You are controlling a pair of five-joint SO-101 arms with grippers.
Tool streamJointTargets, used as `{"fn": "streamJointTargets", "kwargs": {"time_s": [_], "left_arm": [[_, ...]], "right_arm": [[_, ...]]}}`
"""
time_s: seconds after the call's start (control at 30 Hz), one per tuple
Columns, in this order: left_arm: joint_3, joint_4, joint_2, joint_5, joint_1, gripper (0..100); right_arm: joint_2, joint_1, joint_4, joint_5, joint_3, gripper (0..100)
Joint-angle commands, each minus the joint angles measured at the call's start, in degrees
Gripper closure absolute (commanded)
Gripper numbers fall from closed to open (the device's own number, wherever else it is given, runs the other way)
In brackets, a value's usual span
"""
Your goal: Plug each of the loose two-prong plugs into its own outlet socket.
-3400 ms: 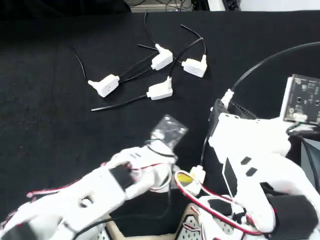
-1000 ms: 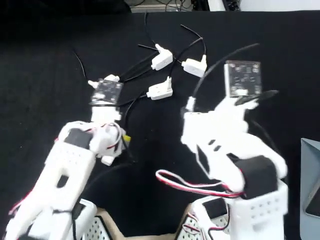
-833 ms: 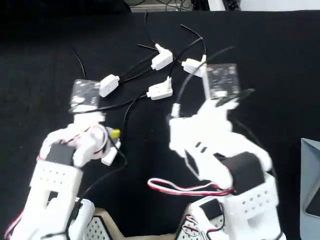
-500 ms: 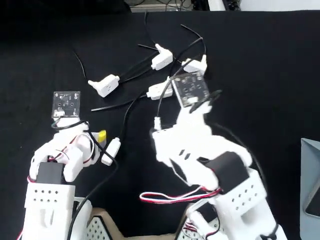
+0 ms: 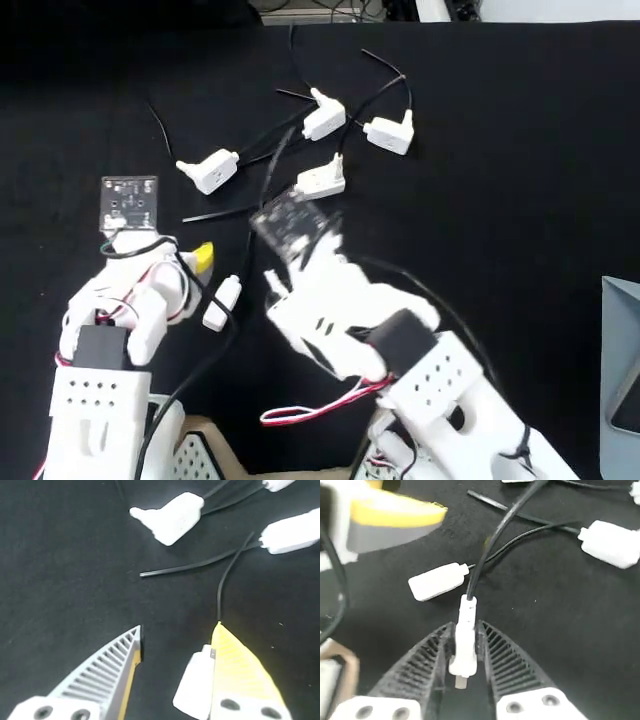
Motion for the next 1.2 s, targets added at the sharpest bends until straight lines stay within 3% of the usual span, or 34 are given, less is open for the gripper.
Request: {"fn": "streamJointTargets", "kwargs": {"time_s": [0.0, 0.37, 0.5, 0.87, 1.17], "left_arm": [[-0.7, -1.1, -0.7, 0.0, 3.7, 77], [-0.7, -1.3, -0.7, 4.0, 4.4, 77], [-0.7, -1.0, -0.8, 3.6, 7.8, 77], [-0.8, -0.9, -1.0, 3.6, 9.5, 77], [0.9, 6.0, -17.4, 3.5, 15.7, 77]], "right_arm": [[-0.1, -1.1, -8.0, 5.7, 3.4, 98.6], [-0.1, -3.3, -18.1, 8.6, 8.1, 98.6], [-0.1, -3.3, -22.0, 8.6, 10.8, 98.6], [-0.1, -3.0, -22.6, 8.6, 11.5, 98.6], [-0.1, -2.9, -22.4, 8.6, 11.5, 98.6]]}}
